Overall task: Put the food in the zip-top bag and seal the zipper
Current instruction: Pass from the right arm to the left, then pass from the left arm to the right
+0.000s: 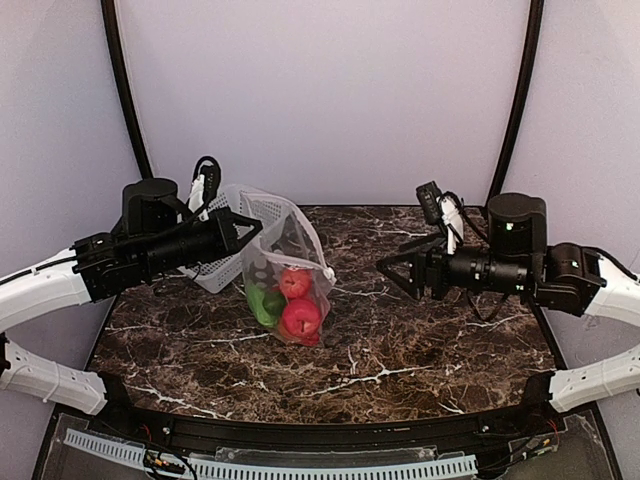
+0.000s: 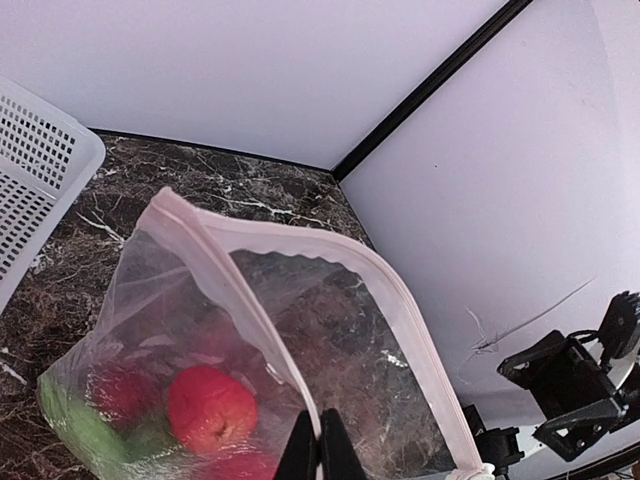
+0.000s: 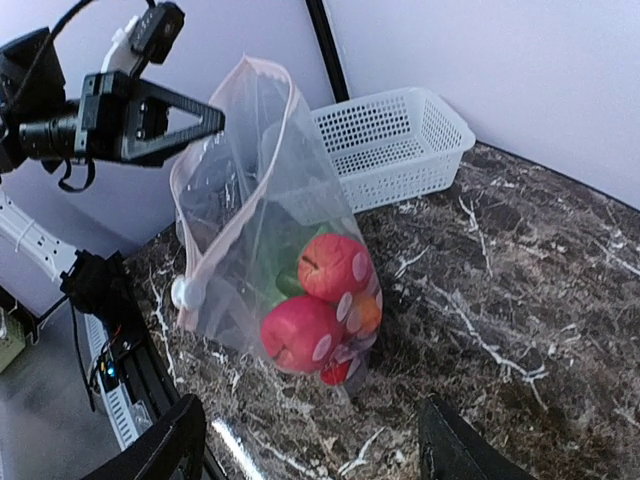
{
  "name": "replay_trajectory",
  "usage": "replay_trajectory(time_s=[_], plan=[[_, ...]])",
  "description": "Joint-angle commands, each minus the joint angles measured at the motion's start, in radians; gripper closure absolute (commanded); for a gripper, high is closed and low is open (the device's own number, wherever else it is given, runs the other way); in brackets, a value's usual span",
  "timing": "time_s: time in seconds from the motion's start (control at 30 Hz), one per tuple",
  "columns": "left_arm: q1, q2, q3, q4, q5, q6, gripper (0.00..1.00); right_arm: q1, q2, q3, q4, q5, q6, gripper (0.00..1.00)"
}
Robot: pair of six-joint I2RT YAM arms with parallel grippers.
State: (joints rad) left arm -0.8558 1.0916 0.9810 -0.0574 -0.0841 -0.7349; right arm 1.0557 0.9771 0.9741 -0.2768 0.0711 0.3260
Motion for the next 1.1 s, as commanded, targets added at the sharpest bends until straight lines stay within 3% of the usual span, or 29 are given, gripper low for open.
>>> replay_trajectory(time_s=[0.0,0.13,0.3,0.63,1.07], plan=[[0.009,-0.023,0.035,-0.031,0.01,0.029,0.99,0.034,-0.083,-0.128,0.038,-0.067,0.065,0.29],[0.009,-0.017,0.04,-0.03,0.019,0.029,0.99,0.056,-0.107,-0.191,0.091,-0.067,0.083,0.31],[0.011,-0.014,0.043,-0.031,0.027,0.031,0.99,0.1,-0.025,-0.165,0.129,-0.02,0.05,0.38],[0.011,-0.013,0.04,-0.037,0.034,0.022,0.99,0.198,0.156,-0.065,0.257,0.003,-0.074,0.63],[0.011,-0.015,0.038,-0.036,0.047,0.018,0.99,0.231,0.218,-0.033,0.356,0.14,-0.121,0.82]])
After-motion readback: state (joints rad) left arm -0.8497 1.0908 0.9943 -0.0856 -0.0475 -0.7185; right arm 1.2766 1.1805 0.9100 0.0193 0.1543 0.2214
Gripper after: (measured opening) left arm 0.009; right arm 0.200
